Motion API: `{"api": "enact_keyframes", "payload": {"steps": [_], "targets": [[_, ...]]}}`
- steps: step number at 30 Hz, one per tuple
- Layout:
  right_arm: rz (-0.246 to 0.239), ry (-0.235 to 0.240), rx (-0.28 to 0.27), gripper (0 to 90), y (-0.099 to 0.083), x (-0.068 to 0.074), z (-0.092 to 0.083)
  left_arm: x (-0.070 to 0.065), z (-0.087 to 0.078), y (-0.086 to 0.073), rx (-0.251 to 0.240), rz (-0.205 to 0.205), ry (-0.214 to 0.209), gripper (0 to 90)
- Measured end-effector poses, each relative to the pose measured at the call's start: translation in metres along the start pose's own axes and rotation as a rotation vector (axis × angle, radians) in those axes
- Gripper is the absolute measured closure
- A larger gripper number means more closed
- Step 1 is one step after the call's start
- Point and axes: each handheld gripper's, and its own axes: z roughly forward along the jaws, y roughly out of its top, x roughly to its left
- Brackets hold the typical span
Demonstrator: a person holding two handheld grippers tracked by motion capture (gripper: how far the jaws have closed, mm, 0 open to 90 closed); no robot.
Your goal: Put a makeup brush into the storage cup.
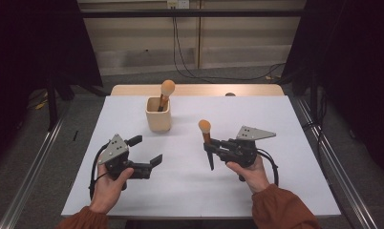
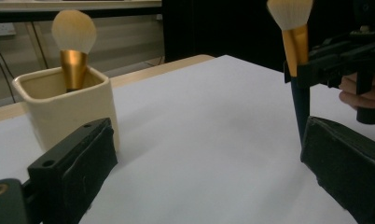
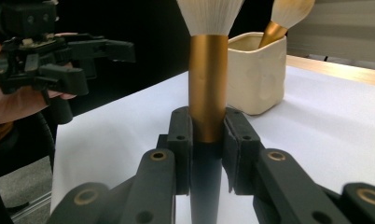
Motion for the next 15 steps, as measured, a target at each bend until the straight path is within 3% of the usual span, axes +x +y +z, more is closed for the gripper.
{"api": "enact_keyframes", "payload": {"steps": [5,8,15], "targets": [[-0.002,0.005,0.002,75.5,0.000,0.001,0.001,-0.004,0.014,0.012,-0.026,-0.006,-0.037,3.2],[-0.002,0.010,0.002,75.5,0.000,0.002,0.002,-0.007,0.022,0.016,-0.053,-0.033,-0.052,2.7],[-0.009,0.012,0.004,75.5,0.000,0.005,0.006,-0.013,0.032,0.021,-0.049,0.001,-0.069,3.0]]}}
